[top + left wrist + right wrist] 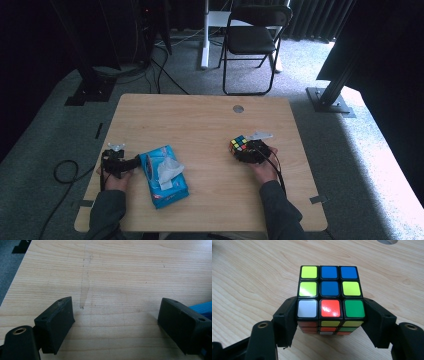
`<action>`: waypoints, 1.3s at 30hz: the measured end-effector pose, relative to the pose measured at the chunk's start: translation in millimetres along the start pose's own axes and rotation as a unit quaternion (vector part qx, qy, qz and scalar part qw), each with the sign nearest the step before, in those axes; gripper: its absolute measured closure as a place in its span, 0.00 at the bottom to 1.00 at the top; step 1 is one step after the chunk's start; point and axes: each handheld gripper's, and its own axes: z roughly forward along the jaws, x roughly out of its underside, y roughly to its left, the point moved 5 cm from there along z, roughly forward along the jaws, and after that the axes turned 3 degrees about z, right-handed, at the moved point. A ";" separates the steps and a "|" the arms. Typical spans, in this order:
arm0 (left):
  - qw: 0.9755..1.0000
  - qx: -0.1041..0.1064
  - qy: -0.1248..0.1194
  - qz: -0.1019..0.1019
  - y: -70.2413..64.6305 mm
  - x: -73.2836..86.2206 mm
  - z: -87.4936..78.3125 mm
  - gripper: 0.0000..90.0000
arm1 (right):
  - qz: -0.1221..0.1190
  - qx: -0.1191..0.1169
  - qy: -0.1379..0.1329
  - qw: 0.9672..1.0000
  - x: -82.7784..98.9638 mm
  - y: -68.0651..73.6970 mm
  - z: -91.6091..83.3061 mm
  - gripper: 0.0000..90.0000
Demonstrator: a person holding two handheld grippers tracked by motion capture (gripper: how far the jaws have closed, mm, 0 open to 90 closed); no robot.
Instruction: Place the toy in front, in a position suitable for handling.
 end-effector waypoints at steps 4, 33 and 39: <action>1.000 0.000 0.000 0.000 0.0 0.0 0.0 0.15 | -0.006 -0.004 0.005 1.000 0.1 5.7 2.4 0.38; 1.000 0.000 0.000 0.000 0.0 0.0 0.0 0.15 | -0.055 -0.041 0.006 0.998 -7.0 51.9 11.9 0.38; 1.000 0.000 0.000 0.000 -0.1 -0.1 0.1 0.15 | -0.065 -0.047 0.007 0.997 -8.4 63.1 14.5 0.38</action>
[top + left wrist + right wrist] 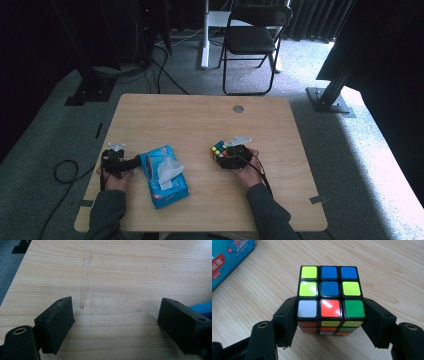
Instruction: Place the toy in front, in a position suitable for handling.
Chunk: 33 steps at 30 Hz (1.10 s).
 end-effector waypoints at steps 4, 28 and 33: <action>1.000 0.000 0.000 0.000 0.0 0.0 0.0 0.15 | -0.003 -0.004 -0.001 1.000 -2.2 5.8 1.0 0.38; 1.000 0.001 0.001 0.001 0.0 -0.1 -0.1 0.15 | -0.022 -0.015 -0.006 1.000 -7.4 33.2 3.2 0.38; 1.000 0.001 0.001 0.001 -0.1 -0.1 0.0 0.15 | -0.017 -0.023 0.001 1.000 -1.3 33.2 9.0 0.38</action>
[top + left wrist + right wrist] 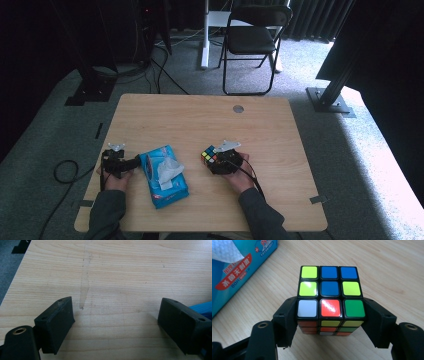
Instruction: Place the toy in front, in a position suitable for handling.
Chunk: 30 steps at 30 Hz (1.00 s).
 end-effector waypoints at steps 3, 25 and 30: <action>1.000 0.000 0.000 0.000 0.0 0.0 0.0 0.15 | 0.002 -0.004 0.001 1.000 0.3 -0.1 -0.4 0.38; 1.000 0.000 0.000 0.000 0.0 0.0 0.0 0.15 | -0.011 0.005 -0.029 1.000 1.8 -8.6 -27.6 0.30; 1.000 0.000 0.000 0.000 0.0 0.0 0.0 0.15 | -0.006 0.011 -0.034 0.999 8.5 -17.1 -36.2 0.30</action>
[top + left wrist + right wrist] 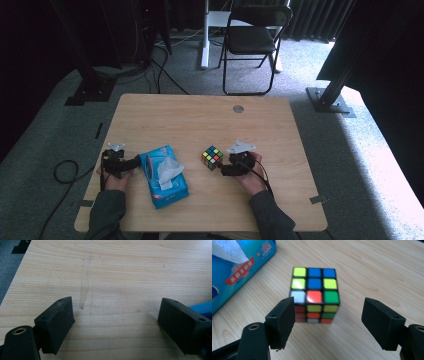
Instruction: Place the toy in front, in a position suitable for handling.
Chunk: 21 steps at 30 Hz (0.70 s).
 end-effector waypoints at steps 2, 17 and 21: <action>1.000 0.000 0.000 0.000 0.0 0.0 0.0 0.15 | 0.001 0.001 0.001 1.000 1.6 -1.9 -1.0 0.30; 0.999 0.024 -0.013 -0.025 4.6 0.5 -2.7 0.16 | 0.032 0.041 0.039 0.998 48.0 -40.8 -13.9 0.30; 0.999 0.031 -0.013 -0.017 3.0 0.1 -2.3 0.16 | 0.045 0.054 0.050 0.996 63.1 -50.5 -19.6 0.30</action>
